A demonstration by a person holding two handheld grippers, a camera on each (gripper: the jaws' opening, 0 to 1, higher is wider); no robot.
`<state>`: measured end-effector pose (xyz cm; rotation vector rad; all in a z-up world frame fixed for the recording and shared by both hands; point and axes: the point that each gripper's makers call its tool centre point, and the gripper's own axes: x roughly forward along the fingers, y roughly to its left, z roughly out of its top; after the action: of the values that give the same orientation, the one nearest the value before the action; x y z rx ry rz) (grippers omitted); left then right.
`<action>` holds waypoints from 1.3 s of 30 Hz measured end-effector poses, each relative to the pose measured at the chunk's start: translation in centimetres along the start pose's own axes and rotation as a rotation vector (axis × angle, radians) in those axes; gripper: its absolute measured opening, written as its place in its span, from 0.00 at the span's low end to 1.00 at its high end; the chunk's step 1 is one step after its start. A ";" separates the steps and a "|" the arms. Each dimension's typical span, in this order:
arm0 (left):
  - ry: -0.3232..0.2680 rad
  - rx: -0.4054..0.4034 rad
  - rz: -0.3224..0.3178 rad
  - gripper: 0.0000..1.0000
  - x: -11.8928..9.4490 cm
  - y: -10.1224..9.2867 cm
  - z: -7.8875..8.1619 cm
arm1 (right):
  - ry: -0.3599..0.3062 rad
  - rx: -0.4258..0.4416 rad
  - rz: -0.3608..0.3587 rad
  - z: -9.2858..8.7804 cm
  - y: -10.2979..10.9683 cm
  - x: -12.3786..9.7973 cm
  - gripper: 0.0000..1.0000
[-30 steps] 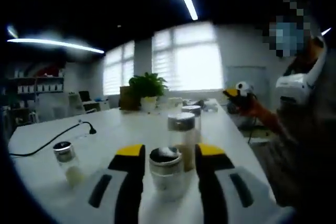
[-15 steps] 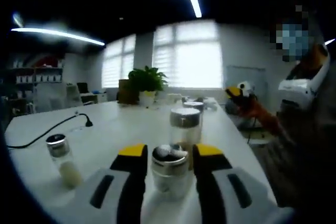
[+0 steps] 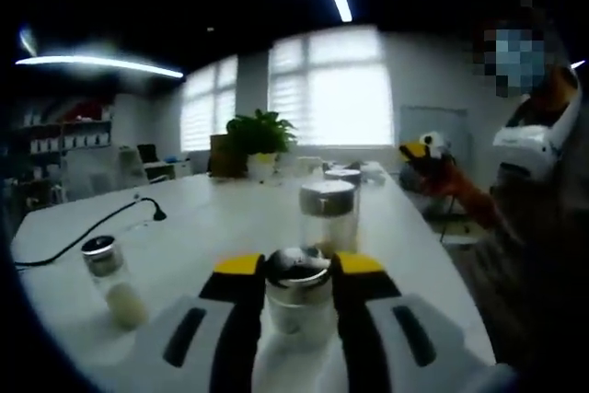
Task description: Rotate the seasoning bottle until the label or dispensing opening points toward the visible target arrow and the bottle remains upright within the marked orientation range
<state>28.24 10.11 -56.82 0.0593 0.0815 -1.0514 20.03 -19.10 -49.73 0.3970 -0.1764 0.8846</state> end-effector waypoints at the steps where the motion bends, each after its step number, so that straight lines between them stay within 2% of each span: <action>1: -0.002 -0.005 0.008 0.30 0.0 0.0 0.0 | -0.001 0.000 -0.001 0.0 0.0 0.0 0.07; 10: -0.014 0.012 0.128 0.30 -0.3 0.0 0.0 | -0.020 0.016 -0.042 0.3 -1.1 -0.4 0.07; 15: -0.013 0.014 0.234 0.30 -0.6 0.1 -0.1 | -0.020 0.008 -0.051 0.3 -1.1 -0.4 0.07; 20: -0.016 -0.038 0.380 0.30 -1.0 0.7 -0.1 | -0.012 0.002 -0.061 0.1 -1.1 -0.4 0.07; 21: -0.015 -0.031 0.391 0.30 -0.9 0.6 -0.1 | -0.011 0.000 -0.061 0.1 -1.1 -0.4 0.07; 22: -0.015 -0.031 0.428 0.30 -1.0 0.7 -0.1 | -0.010 -0.003 -0.065 0.0 -1.1 -0.4 0.07; 24: -0.008 -0.007 0.450 0.30 -0.9 0.5 -0.1 | -0.011 -0.008 -0.073 0.1 -1.1 -0.5 0.07; 28: -0.036 -0.019 0.516 0.30 -1.3 0.4 -0.2 | -0.017 -0.006 -0.079 0.2 -1.3 -0.7 0.07; 34: -0.043 0.010 0.538 0.31 -1.5 0.1 -0.2 | -0.023 0.001 -0.081 0.2 -1.4 -0.8 0.07; 36: -0.042 0.013 0.515 0.33 -1.4 -0.1 -0.2 | -0.028 -0.004 -0.081 0.4 -1.4 -0.9 0.07; 37: -0.047 0.007 0.497 0.37 -1.2 -0.3 -0.2 | -0.039 -0.011 -0.084 0.7 -1.5 -1.1 0.07; 39: -0.080 -0.005 0.473 0.41 -1.2 -0.6 0.3 | -0.057 -0.004 -0.087 1.2 -1.7 -1.4 0.07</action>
<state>27.14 10.79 -56.45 0.0292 -0.0041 -0.5798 20.45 -21.55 -49.54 0.4230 -0.2120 0.7881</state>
